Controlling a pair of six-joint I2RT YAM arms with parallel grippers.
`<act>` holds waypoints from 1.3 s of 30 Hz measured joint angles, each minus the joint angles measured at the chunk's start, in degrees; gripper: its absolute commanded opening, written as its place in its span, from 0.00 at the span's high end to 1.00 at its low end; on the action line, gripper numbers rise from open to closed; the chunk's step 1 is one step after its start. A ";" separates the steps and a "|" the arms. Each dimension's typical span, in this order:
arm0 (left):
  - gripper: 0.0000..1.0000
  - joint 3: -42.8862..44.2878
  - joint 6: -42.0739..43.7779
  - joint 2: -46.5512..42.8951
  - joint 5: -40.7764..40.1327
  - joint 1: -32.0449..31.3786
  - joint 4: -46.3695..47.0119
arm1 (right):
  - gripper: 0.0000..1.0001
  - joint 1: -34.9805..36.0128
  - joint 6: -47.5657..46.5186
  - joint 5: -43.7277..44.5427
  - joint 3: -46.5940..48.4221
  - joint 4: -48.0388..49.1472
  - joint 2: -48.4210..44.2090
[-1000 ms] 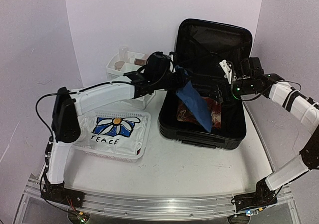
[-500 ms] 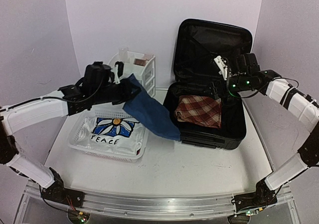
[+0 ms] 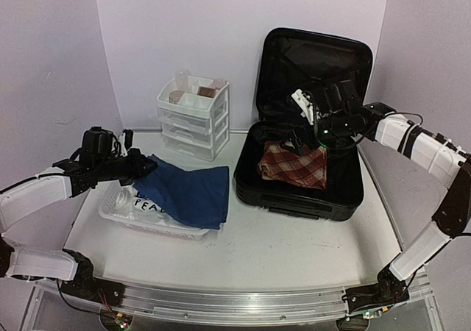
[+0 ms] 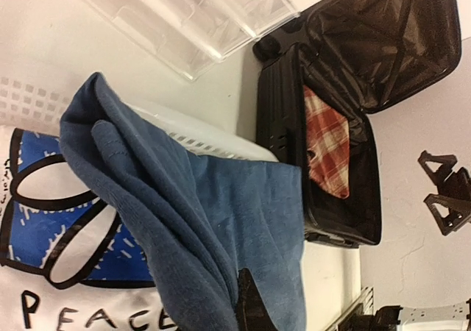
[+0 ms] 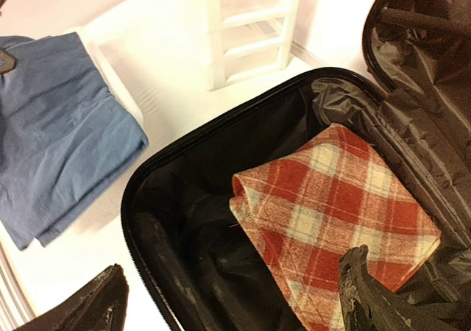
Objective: Open, take out, and arrange the luggage
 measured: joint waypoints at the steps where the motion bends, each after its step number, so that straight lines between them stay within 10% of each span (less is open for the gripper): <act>1: 1.00 -0.28 0.83 0.28 1.33 1.31 -0.37 | 0.02 0.17 -0.15 0.04 0.00 -0.07 0.07; 14: 1.00 -1.16 16.13 6.21 5.27 9.60 -2.84 | 0.02 0.39 -1.64 0.57 0.00 -0.24 0.17; 33: 1.00 -11.34 24.44 0.57 -9.42 10.32 3.63 | 0.02 3.80 -2.51 0.42 0.76 -0.33 5.38; 39: 0.65 -14.27 22.38 -3.80 -14.78 10.34 3.87 | 0.02 4.28 -2.49 0.50 1.79 -0.44 5.62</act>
